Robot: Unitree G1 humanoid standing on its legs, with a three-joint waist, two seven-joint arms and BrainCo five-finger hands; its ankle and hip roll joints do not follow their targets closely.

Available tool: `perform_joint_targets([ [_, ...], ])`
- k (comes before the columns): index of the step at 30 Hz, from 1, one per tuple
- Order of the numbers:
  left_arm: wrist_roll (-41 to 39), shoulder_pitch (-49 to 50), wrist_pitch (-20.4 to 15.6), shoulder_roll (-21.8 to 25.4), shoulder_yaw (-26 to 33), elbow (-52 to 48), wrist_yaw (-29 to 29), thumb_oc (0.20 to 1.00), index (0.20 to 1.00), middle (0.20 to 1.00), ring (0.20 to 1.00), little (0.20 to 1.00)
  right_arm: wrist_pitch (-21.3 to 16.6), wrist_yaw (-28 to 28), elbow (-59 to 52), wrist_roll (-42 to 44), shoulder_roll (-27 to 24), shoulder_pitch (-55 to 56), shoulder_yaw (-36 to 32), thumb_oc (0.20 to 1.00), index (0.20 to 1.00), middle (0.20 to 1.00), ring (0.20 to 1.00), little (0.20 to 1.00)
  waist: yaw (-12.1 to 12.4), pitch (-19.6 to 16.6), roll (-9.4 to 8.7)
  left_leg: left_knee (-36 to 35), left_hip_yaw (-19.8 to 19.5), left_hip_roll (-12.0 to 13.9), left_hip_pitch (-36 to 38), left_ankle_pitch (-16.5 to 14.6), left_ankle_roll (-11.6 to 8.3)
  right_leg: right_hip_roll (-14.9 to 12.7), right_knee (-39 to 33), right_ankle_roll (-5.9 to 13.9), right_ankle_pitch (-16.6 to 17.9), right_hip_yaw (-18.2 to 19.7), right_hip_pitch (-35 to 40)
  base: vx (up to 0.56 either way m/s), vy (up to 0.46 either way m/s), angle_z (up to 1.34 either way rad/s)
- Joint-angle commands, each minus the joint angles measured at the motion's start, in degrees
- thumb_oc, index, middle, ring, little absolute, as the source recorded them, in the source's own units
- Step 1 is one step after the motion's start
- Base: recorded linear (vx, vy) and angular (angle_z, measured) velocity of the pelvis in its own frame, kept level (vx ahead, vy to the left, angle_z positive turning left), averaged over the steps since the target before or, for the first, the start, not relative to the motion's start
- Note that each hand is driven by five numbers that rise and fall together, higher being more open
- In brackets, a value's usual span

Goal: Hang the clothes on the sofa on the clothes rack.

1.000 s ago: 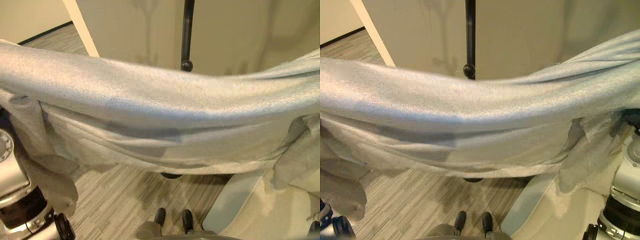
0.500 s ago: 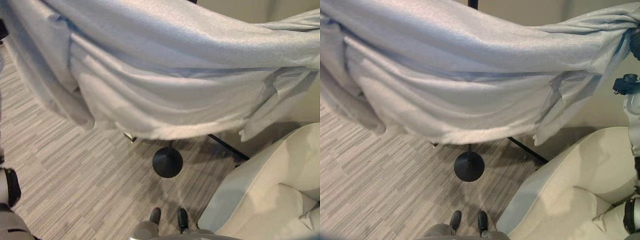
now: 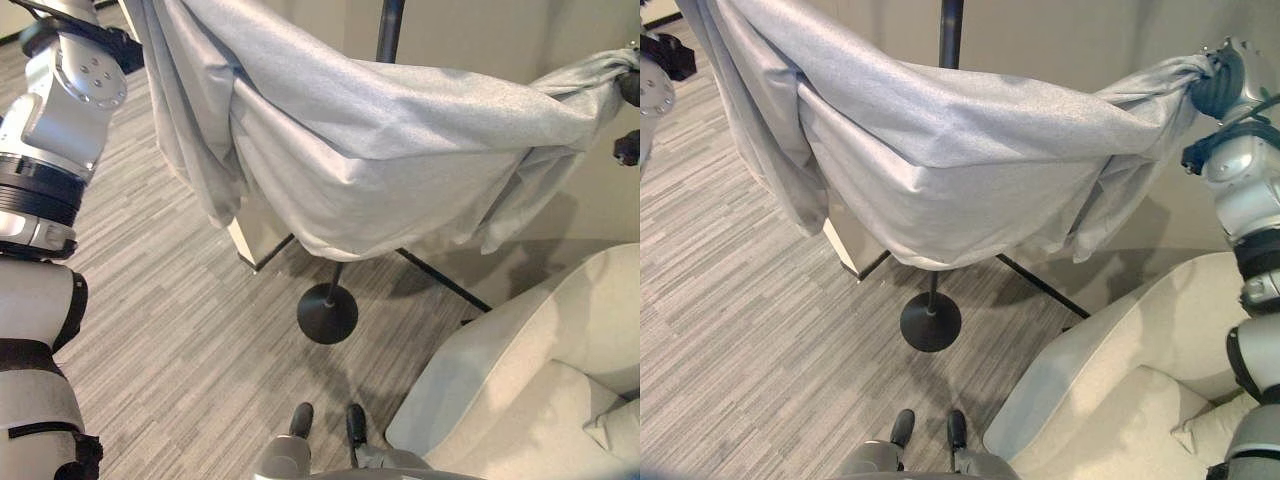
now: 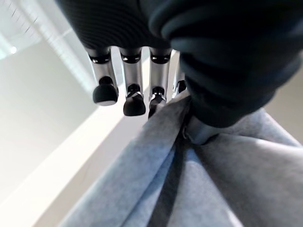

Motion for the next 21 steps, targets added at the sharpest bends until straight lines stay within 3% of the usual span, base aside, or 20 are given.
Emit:
perform_joint_targets([
  [1, -2.02, -7.84, -0.33, -0.51, -1.96, 5.36, 0.28, 0.2, 0.2, 0.2, 0.2, 0.2, 0.53, -0.42, 3.98, 1.67, -1.1, -8.16, 0.8, 0.2, 0.2, 0.2, 0.2, 0.2, 0.81, -0.86, 1.25, -4.04, 1.55, 3.44, 1.23, -0.78, 0.5, -4.31, 0.03, 0.58, -2.26, -0.29, -0.94, 0.0, 0.0, 0.0],
  [5, -2.24, -6.24, 0.05, -0.65, -1.97, 8.43, -0.56, 0.2, 0.2, 0.2, 0.2, 0.2, 0.68, 0.44, 4.58, 1.76, 0.44, -7.39, 1.07, 0.2, 0.2, 0.2, 0.2, 0.2, 0.55, -0.31, 1.32, -4.04, 1.53, 3.37, 0.8, -0.8, 0.52, -4.13, 0.03, 0.53, -2.13, -0.1, -1.34, 0.0, 0.0, 0.0],
  [12, -0.55, 5.81, 0.53, 0.41, 5.08, 6.7, -2.34, 0.2, 0.2, 0.2, 0.2, 0.2, -0.29, 3.42, -1.46, -1.37, 3.27, 4.5, -4.39, 0.2, 0.2, 0.2, 0.2, 0.2, 0.28, -0.31, 1.39, -4.04, 1.6, 3.29, 0.74, -0.98, 0.62, -4.05, 0.03, 0.32, -2.07, 0.25, -1.48, 0.0, 0.003, -0.03],
  [21, 1.03, 28.2, 0.28, -4.72, 22.25, -2.7, -4.05, 0.2, 0.2, 0.2, 0.2, 0.2, -2.11, 6.31, -11.05, -3.47, 10.98, 26.44, -19.18, 0.2, 0.2, 0.2, 0.2, 0.2, -0.17, -1.92, 1.59, -4.04, 1.61, 3.28, 0.57, -1.11, 0.69, -4.33, 0.03, 0.26, -1.83, 0.21, -1.88, 0.0, 0.001, -0.04],
])
